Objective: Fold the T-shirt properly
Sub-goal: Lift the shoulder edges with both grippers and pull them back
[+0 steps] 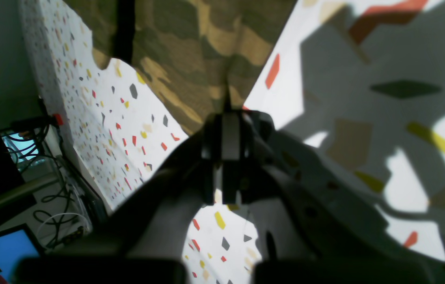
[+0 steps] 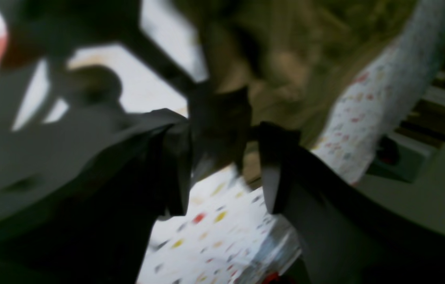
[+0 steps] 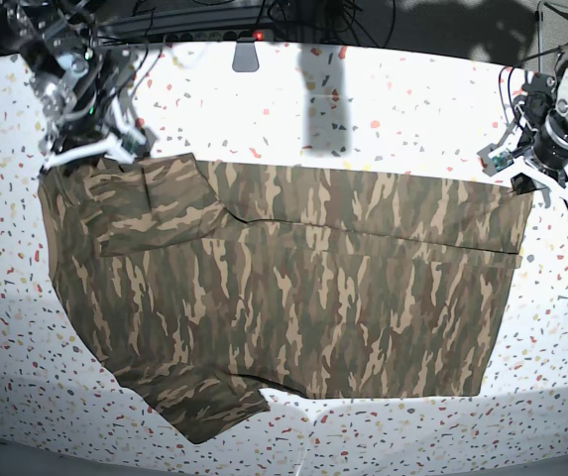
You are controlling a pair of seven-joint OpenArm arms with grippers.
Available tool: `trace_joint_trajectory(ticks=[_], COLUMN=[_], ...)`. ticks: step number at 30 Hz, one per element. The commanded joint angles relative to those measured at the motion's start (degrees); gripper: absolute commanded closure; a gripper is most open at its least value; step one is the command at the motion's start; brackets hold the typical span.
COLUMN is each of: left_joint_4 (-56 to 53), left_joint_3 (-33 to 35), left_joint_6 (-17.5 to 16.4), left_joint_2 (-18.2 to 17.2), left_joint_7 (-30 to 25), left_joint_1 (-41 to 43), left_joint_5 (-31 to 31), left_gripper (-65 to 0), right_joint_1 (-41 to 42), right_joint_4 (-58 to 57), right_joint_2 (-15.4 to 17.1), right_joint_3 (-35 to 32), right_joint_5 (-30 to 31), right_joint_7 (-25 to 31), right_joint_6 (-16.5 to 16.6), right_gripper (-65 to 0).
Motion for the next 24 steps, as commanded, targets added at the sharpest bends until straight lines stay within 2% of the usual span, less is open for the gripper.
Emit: trace_joint_trajectory(ticks=[1, 10, 15, 18, 20, 24], left_joint_4=[0.2, 0.2, 0.2, 0.2, 0.2, 0.2], left_joint_3=[-0.3, -0.3, -0.3, -0.3, -0.3, -0.3], left_joint_6=[-0.4, -0.4, -0.4, -0.4, -0.4, -0.4], left_joint_2=[-1.0, -1.0, -1.0, -1.0, -1.0, -1.7], left_joint_7=[1.0, 1.1, 1.9, 3.4, 5.3, 11.3], left_joint_1=[-0.5, -0.6, -0.6, -0.6, -0.6, -0.2], left_joint_5=[0.4, 0.4, -0.5, -2.7, -4.0, -7.1], left_gripper=[0.0, 0.0, 0.0, 0.0, 0.0, 0.0], right_joint_1=[1.4, 3.3, 3.3, 3.3, 3.3, 1.7], right_joint_4=[0.3, -1.7, -4.6, -4.8, -4.6, -3.8], right_joint_2=[0.9, 0.8, 0.9, 0.9, 1.0, 1.2], right_joint_3=[0.5, 0.5, 0.5, 0.5, 0.5, 0.5], right_joint_5=[-0.4, 1.4, 1.3, 1.1, 0.8, 0.9], right_joint_7=[0.2, -0.8, -1.2, -1.3, -0.9, -0.9], right_joint_6=[-0.9, -0.9, -0.9, -2.2, -3.3, -3.4], right_gripper=[-28.0, -27.7, -14.1, 0.0, 0.0, 0.0])
